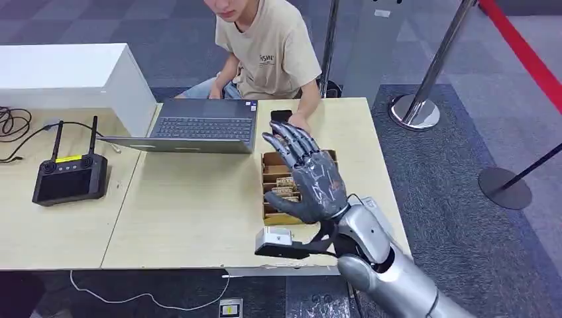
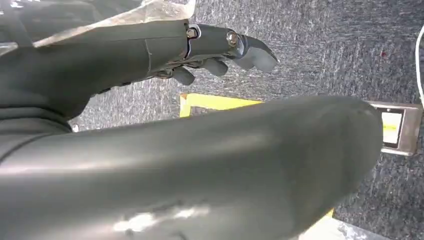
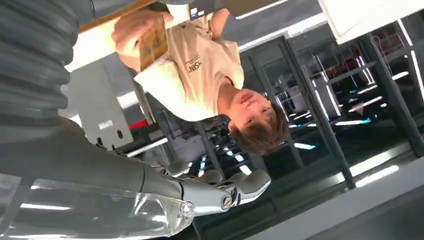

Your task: Pass the card to the sensor for recognition and then transmit it.

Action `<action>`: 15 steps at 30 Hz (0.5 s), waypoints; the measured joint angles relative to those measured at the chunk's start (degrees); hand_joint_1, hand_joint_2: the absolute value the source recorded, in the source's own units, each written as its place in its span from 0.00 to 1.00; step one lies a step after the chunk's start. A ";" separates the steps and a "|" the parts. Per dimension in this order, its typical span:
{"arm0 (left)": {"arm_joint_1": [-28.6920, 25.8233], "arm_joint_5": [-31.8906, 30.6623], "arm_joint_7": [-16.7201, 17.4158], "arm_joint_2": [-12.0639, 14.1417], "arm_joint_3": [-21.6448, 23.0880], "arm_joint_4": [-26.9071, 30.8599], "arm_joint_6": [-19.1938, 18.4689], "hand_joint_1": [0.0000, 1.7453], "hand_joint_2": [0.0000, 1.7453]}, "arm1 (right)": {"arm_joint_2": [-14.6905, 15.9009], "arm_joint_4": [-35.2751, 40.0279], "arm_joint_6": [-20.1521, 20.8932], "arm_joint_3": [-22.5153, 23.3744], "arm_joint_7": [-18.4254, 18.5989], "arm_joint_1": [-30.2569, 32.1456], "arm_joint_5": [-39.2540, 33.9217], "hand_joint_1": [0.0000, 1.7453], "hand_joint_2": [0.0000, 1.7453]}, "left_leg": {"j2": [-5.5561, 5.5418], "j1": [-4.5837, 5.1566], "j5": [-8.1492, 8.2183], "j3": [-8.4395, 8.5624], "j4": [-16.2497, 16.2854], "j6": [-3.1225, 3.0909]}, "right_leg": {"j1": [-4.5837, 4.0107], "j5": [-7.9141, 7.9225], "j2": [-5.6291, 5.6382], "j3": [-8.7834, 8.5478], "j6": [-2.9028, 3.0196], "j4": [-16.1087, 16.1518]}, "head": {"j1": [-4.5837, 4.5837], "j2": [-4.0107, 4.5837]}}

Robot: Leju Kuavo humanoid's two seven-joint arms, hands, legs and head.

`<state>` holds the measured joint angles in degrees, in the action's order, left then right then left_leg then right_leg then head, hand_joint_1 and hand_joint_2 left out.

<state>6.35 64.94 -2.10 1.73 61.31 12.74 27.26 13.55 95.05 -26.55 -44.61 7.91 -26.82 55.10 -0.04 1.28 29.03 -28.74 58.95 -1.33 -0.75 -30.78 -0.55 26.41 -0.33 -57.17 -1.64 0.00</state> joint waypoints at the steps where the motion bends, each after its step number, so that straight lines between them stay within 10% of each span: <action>1: 0.00 -0.07 0.00 0.00 0.09 0.00 -0.02 0.00 0.00 | 0.11 -0.66 0.11 -0.28 0.46 -0.57 0.00 0.00 1.00 | 0.00 0.00 0.00 0.00 0.00 0.00 | 0.00 0.00 0.00 0.00 0.00 0.00 | -0.02 0.00; 15: 0.02 -0.39 0.33 -0.02 1.33 0.00 0.29 0.00 0.00 | 1.90 -8.81 1.75 -3.06 5.22 -6.23 8.55 0.00 1.00 | -0.01 0.00 0.01 -0.01 0.00 0.00 | 0.01 0.00 0.00 0.03 0.00 0.01 | 0.00 0.00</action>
<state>6.37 64.54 -1.77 1.70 62.64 12.74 27.54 15.45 86.25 -24.80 -47.67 13.14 -33.05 63.65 -0.05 1.28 29.04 -28.75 58.95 -1.34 -0.75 -30.77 -0.55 26.45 -0.33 -57.16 -1.64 0.00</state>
